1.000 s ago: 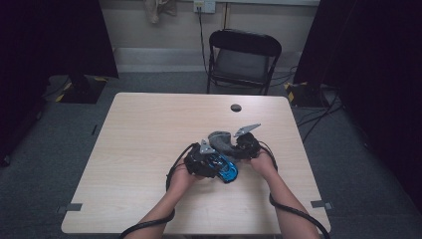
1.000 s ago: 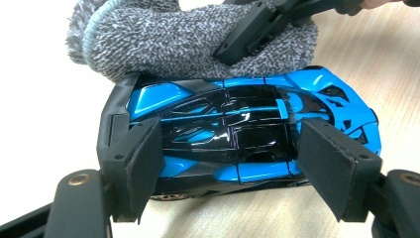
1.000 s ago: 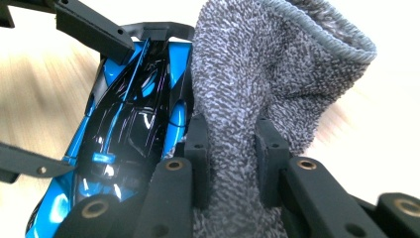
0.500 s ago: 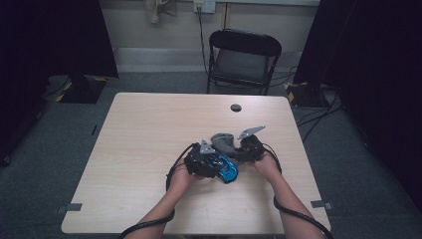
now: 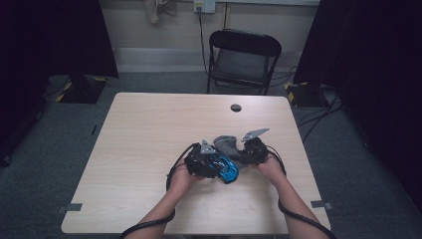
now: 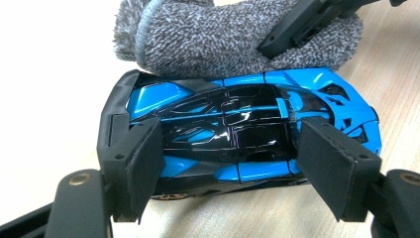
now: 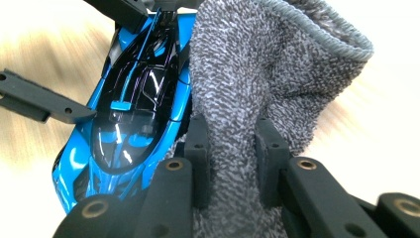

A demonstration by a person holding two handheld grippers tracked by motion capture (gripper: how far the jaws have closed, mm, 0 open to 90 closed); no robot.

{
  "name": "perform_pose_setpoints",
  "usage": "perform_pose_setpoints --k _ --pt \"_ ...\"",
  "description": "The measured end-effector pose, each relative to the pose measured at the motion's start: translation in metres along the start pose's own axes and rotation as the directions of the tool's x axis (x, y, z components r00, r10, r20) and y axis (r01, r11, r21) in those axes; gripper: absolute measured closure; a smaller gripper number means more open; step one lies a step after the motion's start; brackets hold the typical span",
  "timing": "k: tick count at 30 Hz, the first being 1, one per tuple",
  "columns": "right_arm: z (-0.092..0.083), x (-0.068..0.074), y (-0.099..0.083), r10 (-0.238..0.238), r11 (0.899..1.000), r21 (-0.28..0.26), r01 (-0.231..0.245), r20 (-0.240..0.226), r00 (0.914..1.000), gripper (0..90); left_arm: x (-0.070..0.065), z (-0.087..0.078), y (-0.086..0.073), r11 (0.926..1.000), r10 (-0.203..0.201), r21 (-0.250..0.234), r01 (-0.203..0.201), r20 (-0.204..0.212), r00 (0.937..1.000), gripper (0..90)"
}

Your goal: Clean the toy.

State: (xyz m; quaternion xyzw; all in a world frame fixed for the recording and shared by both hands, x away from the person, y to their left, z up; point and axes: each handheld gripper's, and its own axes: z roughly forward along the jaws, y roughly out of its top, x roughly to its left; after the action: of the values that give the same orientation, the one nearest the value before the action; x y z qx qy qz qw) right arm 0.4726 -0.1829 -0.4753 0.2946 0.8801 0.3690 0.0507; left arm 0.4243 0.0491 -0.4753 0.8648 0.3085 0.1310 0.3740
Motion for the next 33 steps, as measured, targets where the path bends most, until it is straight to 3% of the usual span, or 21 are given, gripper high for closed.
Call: perform_pose_setpoints --k 33 --pt "-0.026 0.011 -0.031 0.014 1.000 -0.016 -0.014 0.029 0.9995 72.9 -0.003 0.000 0.001 0.9999 0.008 0.013 -0.008 -0.002 1.0000 26.7"
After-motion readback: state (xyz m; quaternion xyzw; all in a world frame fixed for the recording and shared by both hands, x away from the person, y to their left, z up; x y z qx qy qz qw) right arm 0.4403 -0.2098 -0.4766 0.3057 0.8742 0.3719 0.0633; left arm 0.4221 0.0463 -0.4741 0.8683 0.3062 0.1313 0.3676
